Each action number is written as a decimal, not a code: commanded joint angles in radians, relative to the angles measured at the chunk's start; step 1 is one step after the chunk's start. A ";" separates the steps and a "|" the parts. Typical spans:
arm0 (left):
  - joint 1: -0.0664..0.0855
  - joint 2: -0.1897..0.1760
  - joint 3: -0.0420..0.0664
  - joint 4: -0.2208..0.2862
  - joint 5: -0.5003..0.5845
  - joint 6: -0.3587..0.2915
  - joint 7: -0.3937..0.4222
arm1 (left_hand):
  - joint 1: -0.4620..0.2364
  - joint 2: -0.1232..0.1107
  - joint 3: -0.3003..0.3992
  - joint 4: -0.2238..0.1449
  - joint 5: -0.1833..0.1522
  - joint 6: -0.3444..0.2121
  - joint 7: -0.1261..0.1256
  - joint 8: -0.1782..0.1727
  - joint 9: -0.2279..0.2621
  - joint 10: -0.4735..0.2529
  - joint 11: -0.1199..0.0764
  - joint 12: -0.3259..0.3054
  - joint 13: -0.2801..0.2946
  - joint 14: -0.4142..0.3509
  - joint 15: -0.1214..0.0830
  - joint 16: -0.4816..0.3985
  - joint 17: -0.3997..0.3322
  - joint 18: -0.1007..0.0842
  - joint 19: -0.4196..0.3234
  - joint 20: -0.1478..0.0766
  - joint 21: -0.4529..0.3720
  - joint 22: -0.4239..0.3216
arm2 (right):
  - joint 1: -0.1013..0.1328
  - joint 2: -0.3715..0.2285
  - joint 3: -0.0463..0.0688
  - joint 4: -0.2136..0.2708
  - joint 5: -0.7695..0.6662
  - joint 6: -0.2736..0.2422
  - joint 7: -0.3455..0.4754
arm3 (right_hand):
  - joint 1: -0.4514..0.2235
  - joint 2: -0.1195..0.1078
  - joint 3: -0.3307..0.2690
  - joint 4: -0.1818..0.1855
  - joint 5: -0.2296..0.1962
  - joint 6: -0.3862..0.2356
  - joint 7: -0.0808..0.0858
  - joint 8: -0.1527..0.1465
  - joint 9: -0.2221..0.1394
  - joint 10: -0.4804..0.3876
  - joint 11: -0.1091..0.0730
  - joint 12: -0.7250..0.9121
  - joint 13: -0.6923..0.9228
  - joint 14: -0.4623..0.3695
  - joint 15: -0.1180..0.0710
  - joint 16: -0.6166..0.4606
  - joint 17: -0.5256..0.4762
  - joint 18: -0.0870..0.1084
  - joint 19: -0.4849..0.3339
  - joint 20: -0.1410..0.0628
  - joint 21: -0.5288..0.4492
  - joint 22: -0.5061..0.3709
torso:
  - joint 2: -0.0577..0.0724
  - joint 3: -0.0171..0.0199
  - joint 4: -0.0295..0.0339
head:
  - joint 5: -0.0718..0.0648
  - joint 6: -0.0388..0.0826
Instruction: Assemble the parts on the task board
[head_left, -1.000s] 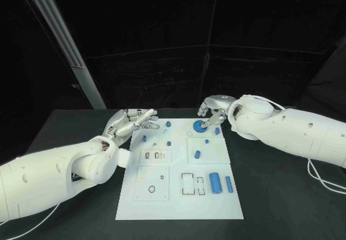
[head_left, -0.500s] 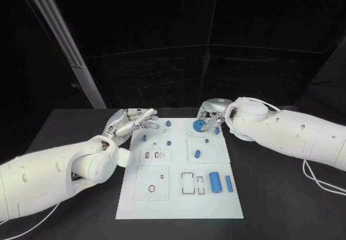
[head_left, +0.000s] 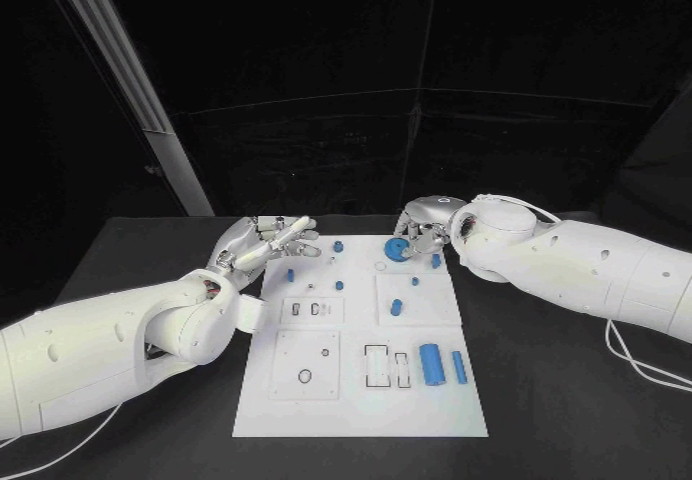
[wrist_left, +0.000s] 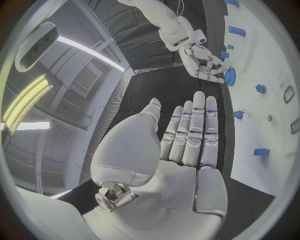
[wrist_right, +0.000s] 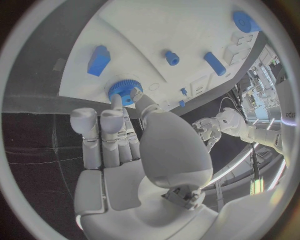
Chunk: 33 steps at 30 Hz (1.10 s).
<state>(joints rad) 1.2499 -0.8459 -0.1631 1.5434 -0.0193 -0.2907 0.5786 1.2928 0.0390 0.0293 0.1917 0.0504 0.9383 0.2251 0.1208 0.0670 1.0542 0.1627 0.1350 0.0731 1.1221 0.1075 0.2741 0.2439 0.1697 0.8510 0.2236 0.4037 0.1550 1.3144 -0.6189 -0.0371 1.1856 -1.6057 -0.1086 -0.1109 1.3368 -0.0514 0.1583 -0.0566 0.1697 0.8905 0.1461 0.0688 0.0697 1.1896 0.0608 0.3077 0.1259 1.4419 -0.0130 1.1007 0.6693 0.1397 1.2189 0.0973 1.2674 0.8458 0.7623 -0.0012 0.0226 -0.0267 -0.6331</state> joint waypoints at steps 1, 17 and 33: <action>0.001 0.000 0.000 0.000 -0.008 0.016 0.002 | -0.002 0.012 0.005 -0.001 0.004 0.001 0.003 -0.007 -0.001 -0.001 0.005 -0.004 -0.002 -0.002 0.006 -0.007 0.001 0.014 0.000 0.005 -0.007 -0.001 | 0.002 0.002 0.000 -0.001 0.006 -0.013 0.001 | -0.022 -0.005 -0.004 0.016 -0.026 0.010 -0.007 0.007 0.002 0.021 -0.004 0.033 0.021 0.000 -0.010 0.008 0.005 -0.010 0.000 -0.010 0.006 0.002 | 0.000 0.0002 -0.0001 | 0.000 -0.001; 0.001 0.001 0.000 -0.001 -0.008 0.017 -0.002 | 0.012 0.027 0.019 -0.008 0.005 0.002 0.002 -0.013 -0.001 0.002 0.004 -0.013 -0.002 0.000 0.006 -0.016 0.008 0.014 0.002 0.005 -0.010 -0.005 | 0.002 0.009 0.000 -0.008 0.011 0.029 -0.012 | -0.020 -0.030 -0.024 0.073 -0.029 0.018 0.000 -0.002 -0.001 -0.061 -0.002 0.261 0.203 0.012 -0.009 0.047 0.071 -0.012 0.003 -0.011 0.008 0.009 | 0.000 0.0001 -0.0005 | 0.000 -0.002; 0.001 0.003 0.000 -0.002 -0.008 0.021 -0.009 | 0.023 0.035 0.031 -0.016 0.005 0.003 0.002 -0.018 -0.001 0.003 0.004 -0.020 -0.002 0.002 0.006 -0.023 0.013 0.014 0.004 0.005 -0.012 -0.008 | 0.002 0.029 0.000 -0.039 0.054 0.084 -0.023 | -0.056 -0.004 -0.049 0.176 0.044 -0.001 0.003 0.004 0.001 -0.109 0.000 0.471 0.372 0.029 -0.006 0.141 0.233 -0.021 0.024 -0.007 0.040 0.068 | 0.001 0.0002 0.0008 | 0.003 -0.004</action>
<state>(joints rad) 1.2500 -0.8436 -0.1631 1.5406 -0.0195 -0.2868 0.5710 1.3134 0.0666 0.0544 0.1779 0.0504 0.9382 0.2249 0.1091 0.0670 1.0542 0.1626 0.1198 0.0726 1.1221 0.1074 0.2547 0.2563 0.1697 0.8510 0.2236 0.3958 0.1477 1.3141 -0.5910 -0.0371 1.1486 -1.5700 -0.0624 -0.1298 1.2876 -0.0559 0.1101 0.1161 0.2121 0.8814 0.1496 0.0686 0.0699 1.0868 0.0617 0.7747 0.4947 1.4618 -0.0216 1.2371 0.9000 0.1313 1.2371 0.0911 1.3024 0.9123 0.7627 -0.0011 0.0233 -0.0244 -0.6366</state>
